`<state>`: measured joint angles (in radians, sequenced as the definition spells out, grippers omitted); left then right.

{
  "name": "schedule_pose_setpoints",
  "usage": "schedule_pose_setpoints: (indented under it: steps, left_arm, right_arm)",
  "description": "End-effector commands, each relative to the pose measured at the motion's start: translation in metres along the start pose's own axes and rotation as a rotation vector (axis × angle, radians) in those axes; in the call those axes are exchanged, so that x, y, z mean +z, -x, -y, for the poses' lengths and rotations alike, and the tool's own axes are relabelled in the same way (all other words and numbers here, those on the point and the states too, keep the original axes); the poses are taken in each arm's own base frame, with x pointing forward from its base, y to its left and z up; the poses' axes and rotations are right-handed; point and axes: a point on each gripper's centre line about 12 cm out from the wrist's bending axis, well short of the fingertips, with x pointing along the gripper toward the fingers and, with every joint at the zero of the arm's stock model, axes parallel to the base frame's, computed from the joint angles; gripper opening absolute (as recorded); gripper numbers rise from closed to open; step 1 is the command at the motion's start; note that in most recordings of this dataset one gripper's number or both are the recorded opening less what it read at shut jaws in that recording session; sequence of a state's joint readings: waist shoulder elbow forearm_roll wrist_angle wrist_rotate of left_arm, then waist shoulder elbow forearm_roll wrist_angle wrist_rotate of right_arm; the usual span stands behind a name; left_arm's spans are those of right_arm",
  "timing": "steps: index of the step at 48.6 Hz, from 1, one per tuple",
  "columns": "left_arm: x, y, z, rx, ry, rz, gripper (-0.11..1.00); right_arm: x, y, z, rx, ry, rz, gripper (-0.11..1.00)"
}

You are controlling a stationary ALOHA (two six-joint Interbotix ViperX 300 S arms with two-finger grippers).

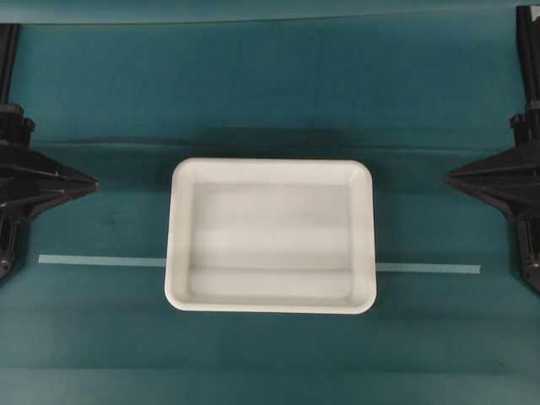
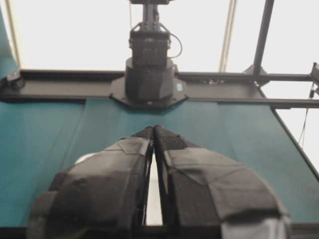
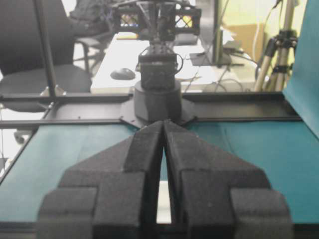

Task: Lift the white case with both hands.
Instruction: 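Move both open grippers inward toward the short sides of the white tray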

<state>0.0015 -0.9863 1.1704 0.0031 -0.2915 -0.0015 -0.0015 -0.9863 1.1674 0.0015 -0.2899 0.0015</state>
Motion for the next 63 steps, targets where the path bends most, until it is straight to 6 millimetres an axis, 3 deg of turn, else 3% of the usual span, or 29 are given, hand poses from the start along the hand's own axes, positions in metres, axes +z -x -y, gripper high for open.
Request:
schedule_pose_setpoints:
  steps: [1, 9, 18, 26, 46, 57, 63]
  left_arm:
    - [0.006, -0.008, 0.008, -0.038, 0.076, -0.017, 0.14]
    - [0.007, -0.013, 0.01, -0.043, 0.312, -0.063, -0.03]
    - [0.008, -0.017, 0.012, -0.025, 0.573, -0.113, -0.03]
    - [-0.011, -0.02, 0.011, 0.05, 0.83, -0.239, -0.03]
    - [-0.058, -0.024, -0.003, 0.275, 1.129, -0.403, -0.03]
    - [-0.078, -0.019, -0.003, 0.308, 1.118, -0.454, -0.03]
    - [-0.084, -0.019, -0.003, 0.314, 1.112, -0.466, 0.04]
  right_arm:
    - [0.002, -0.002, 0.002, -0.01, -0.02, 0.005, 0.09]
    - [0.003, -0.004, 0.009, -0.075, -0.344, -0.064, 0.0]
    - [-0.006, -0.004, 0.011, -0.131, -0.698, -0.201, 0.0]
    - [-0.02, -0.003, 0.014, -0.204, -0.939, -0.283, 0.0]
    - [-0.067, 0.006, 0.02, -0.395, -1.302, -0.399, 0.0]
    - [-0.086, 0.007, 0.02, -0.445, -1.317, -0.455, 0.0]
    - [-0.093, 0.005, 0.021, -0.465, -1.313, -0.477, 0.12]
